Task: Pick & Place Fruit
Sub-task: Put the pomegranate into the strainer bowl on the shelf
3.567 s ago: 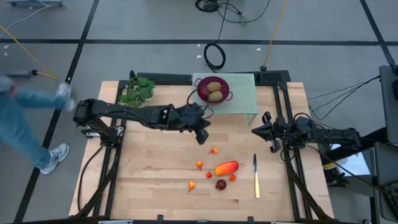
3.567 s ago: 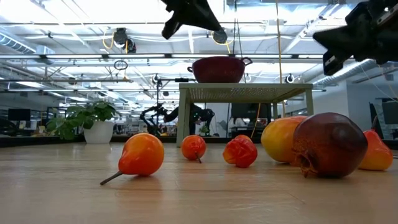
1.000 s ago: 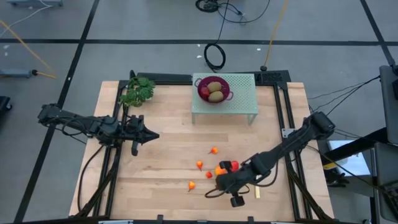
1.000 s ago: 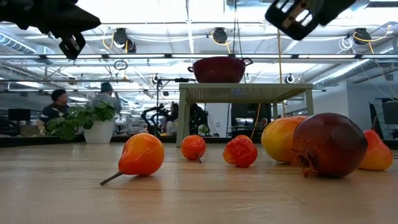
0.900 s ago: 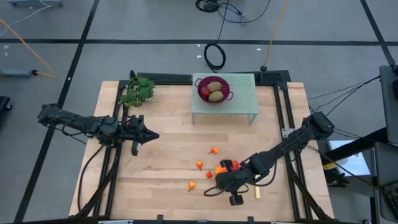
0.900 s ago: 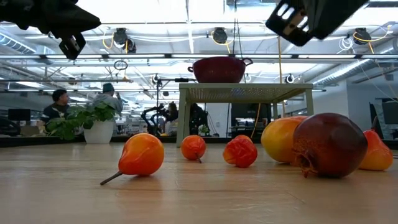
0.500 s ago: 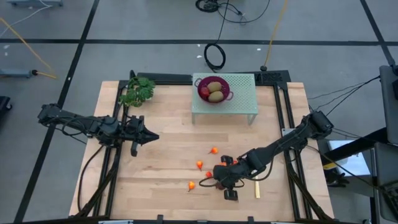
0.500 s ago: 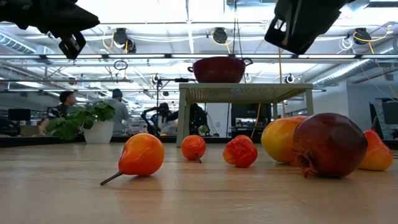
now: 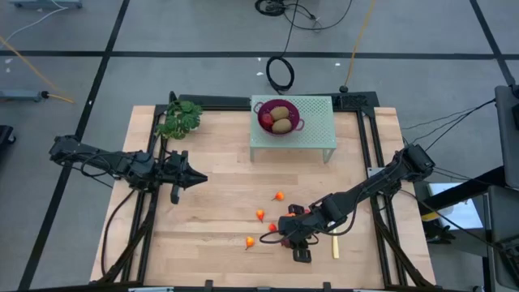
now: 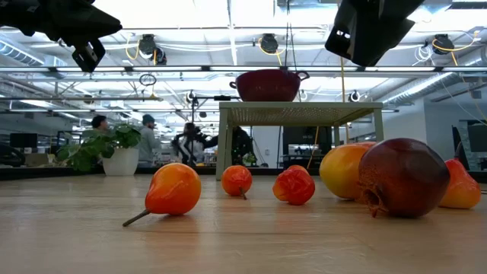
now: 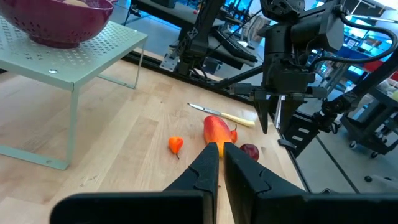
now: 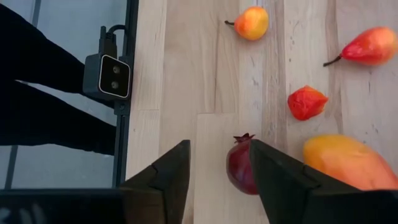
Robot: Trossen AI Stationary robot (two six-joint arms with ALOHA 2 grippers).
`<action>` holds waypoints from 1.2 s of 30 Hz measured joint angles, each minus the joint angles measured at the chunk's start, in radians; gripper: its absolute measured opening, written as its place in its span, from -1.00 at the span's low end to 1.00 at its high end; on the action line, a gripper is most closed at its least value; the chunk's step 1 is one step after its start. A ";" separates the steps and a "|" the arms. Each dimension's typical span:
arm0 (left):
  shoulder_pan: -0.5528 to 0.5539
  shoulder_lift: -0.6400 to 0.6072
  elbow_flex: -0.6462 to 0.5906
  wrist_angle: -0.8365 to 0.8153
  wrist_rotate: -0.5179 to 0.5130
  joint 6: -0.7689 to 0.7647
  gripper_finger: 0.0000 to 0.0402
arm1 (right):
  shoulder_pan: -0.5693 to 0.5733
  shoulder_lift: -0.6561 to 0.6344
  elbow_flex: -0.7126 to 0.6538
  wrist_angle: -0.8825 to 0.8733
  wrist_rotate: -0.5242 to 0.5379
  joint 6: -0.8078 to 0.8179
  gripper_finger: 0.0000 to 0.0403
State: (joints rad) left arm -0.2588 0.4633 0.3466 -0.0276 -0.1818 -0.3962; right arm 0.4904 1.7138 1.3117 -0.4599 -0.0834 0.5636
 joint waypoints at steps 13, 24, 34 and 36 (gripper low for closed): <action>0.000 0.000 0.000 0.000 0.001 -0.001 -0.88 | 0.000 0.000 -0.001 0.030 0.000 0.000 -0.22; 0.000 0.000 0.000 0.001 0.001 0.000 -0.88 | 0.001 0.000 -0.001 0.064 0.001 -0.004 -0.23; 0.000 0.000 0.001 0.000 0.000 0.000 -0.88 | 0.031 0.000 -0.001 0.029 -0.031 -0.054 -0.23; 0.000 0.000 0.001 -0.002 0.001 0.000 -0.88 | 0.037 -0.001 -0.001 -0.001 -0.029 -0.040 -0.23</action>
State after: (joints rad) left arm -0.2588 0.4633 0.3473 -0.0296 -0.1810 -0.3965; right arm 0.5274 1.7126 1.3109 -0.4611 -0.1120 0.5235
